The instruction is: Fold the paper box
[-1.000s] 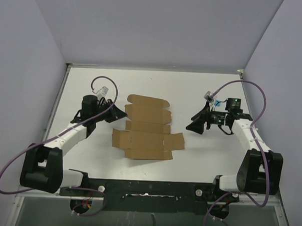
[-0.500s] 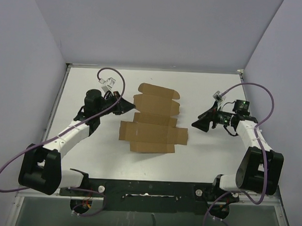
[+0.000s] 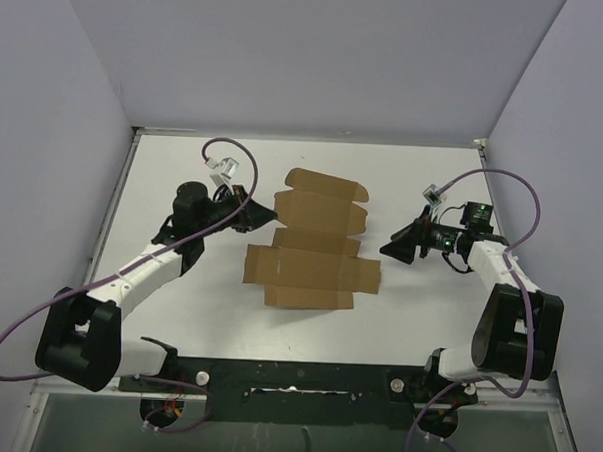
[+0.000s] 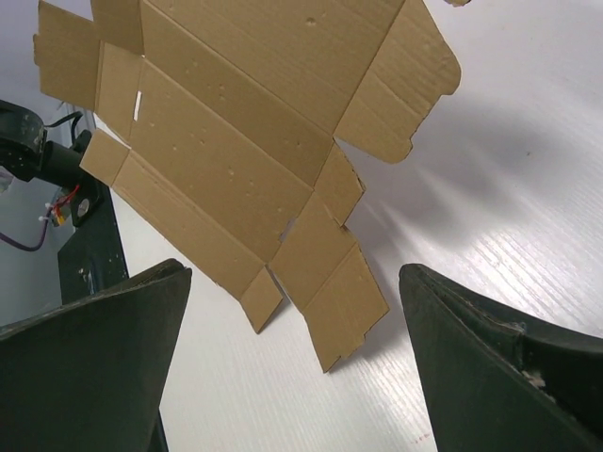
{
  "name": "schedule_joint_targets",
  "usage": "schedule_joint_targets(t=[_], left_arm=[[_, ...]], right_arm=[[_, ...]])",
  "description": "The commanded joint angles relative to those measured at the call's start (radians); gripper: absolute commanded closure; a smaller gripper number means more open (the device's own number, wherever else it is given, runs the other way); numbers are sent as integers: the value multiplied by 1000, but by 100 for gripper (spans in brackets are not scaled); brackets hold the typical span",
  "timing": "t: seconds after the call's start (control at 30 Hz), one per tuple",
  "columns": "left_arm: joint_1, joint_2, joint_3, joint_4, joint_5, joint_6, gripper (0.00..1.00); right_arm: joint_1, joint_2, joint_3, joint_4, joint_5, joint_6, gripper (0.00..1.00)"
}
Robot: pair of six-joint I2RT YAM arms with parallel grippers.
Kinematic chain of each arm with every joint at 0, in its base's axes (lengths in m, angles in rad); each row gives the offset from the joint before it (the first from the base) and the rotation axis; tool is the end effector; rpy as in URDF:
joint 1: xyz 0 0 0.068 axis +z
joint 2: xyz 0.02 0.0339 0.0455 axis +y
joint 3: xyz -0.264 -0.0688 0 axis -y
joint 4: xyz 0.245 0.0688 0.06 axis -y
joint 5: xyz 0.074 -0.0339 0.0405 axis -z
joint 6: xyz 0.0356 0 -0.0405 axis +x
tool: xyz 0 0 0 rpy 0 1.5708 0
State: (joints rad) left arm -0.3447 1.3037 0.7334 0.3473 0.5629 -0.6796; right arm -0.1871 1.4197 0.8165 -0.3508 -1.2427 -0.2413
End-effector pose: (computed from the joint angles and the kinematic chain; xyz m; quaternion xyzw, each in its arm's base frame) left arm 0.2670 -0.1160 0.2633 0.0458 0.7690 -0.4830 0.4162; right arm 0.2671 -0.0163 0.2152 -0.1976 0.7697 0.4895 0.3591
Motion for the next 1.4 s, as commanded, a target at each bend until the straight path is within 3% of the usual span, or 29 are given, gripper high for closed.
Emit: schedule_joint_targets(t=[0.0, 0.3, 0.93, 1.2, 1.37], left_arm=[[-15, -29, 6, 78, 27, 26, 100], [-22, -19, -9, 130, 30, 31, 100], [-23, 0, -52, 302, 67, -18, 100], [-24, 15, -57, 348, 77, -37, 100], [-33, 30, -58, 374, 116, -48, 100]], right_arm=[[17, 15, -13, 82, -41, 48, 2], [18, 55, -29, 149, 59, 130, 2], [-23, 180, 15, 206, 15, 220, 2], [15, 202, -3, 338, 48, 300, 3], [47, 227, 9, 525, 44, 419, 3]])
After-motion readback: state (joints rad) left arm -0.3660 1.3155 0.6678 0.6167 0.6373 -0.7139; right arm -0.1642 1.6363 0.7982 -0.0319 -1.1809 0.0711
